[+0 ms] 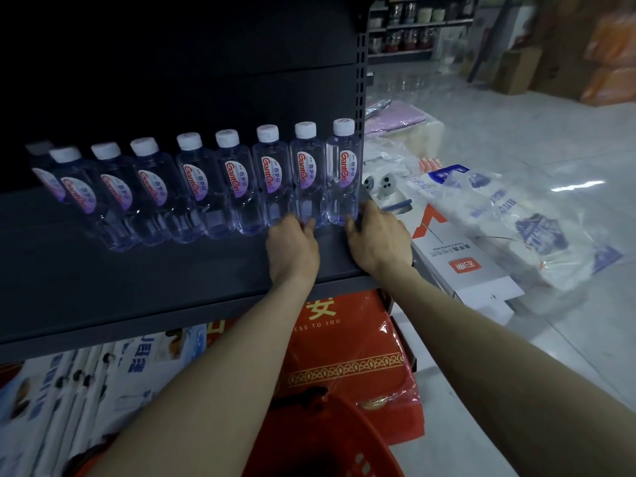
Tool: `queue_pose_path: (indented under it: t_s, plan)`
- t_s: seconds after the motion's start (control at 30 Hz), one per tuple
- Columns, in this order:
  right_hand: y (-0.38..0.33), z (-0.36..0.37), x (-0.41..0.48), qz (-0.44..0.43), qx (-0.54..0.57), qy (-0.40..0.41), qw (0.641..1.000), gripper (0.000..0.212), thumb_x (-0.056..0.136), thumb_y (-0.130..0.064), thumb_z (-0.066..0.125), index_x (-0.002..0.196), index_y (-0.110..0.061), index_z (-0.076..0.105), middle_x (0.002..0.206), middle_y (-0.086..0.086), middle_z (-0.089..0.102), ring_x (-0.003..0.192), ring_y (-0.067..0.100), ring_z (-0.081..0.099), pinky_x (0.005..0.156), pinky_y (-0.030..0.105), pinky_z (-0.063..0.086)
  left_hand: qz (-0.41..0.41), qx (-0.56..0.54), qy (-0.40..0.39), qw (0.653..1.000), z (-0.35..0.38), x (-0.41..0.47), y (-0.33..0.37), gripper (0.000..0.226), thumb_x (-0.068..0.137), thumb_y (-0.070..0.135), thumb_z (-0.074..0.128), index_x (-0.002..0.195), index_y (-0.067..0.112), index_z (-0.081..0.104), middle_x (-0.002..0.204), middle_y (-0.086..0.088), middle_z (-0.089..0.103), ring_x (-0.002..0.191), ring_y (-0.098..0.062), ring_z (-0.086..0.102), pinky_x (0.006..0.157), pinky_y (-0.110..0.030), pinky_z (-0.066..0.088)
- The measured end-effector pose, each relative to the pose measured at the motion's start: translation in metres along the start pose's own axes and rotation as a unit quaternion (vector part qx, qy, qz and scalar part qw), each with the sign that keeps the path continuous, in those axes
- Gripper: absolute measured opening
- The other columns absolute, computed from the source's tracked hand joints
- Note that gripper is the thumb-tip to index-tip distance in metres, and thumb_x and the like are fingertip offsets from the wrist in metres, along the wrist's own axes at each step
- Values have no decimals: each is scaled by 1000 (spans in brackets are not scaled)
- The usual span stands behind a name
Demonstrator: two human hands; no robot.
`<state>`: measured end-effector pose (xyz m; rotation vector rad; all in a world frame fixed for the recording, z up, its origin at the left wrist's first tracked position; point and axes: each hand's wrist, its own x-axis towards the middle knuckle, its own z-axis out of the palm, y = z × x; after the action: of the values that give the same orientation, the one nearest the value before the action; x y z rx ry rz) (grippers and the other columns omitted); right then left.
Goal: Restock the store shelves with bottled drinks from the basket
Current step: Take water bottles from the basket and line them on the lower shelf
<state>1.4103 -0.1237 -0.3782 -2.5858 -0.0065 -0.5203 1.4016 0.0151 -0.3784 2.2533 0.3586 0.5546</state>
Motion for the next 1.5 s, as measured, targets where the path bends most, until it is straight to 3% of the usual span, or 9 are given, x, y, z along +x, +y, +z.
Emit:
queue_pose_path:
  t_s: [0.27,0.5,0.73,0.93,1.03,1.1,1.23,1.37,1.5]
  plan:
    - [-6,-4,-3,15,-19,-9,1000,40,102,-49,43,118,-17,59,102,14,72,96,40,66,81,46,54,-25,-9,-10,1000,1,6,1,25,101,35,64,99,11,70,97,-7,70,90,-23,68,71,-32,49]
    - [-24,-40,-36,34,29,-92,995,33,102,-42,46,118,-15,57,109,15,70,100,35,65,85,48,56,-68,-92,-145,983,-44,-1,8,32,99,32,65,120,8,72,112,-4,70,105,-20,63,84,-26,41]
    - [-66,-67,-120,-30,100,-103,989,41,99,-30,52,137,-13,59,126,16,70,114,35,66,92,46,56,42,-74,-193,977,-119,-78,-3,36,95,24,65,130,18,67,120,3,71,111,-11,64,87,-23,46]
    - [-96,-54,-204,-62,128,-174,974,34,96,-42,52,118,-23,70,111,5,76,107,28,69,90,39,55,42,-72,-209,974,-185,-141,-70,29,86,30,67,114,27,73,99,10,75,96,-6,71,88,-30,58]
    - [-99,-33,-248,-50,115,-265,956,32,93,-42,52,112,-23,69,104,5,75,101,27,70,80,29,50,33,-33,-231,972,-207,-174,-118,20,92,25,67,111,27,72,100,12,73,94,-2,69,85,-22,54]
    - [-97,-14,-274,-44,107,-319,941,28,93,-38,56,114,-24,69,108,3,75,103,23,69,85,30,52,16,0,-247,969,-216,-194,-149,18,92,26,69,109,32,73,100,15,73,87,3,67,77,-14,51]
    - [-95,18,-314,-16,129,-376,917,29,93,-33,61,117,-24,73,114,-3,75,111,15,67,100,29,50,-30,3,-273,961,-222,-230,-206,18,88,22,75,103,30,77,94,14,76,95,1,69,93,-26,54]
    - [-82,42,-347,28,153,-410,899,28,96,-29,63,121,-26,74,118,-5,74,114,12,65,97,19,45,-43,41,-307,950,-219,-249,-243,22,87,19,76,107,28,78,90,12,77,92,1,70,88,-11,50]
    - [-61,60,-366,57,98,-426,898,33,94,-35,64,124,-25,72,120,7,72,115,25,66,96,27,49,-50,57,-318,945,-212,-249,-258,22,88,20,76,107,31,76,82,19,70,84,0,70,69,2,41]
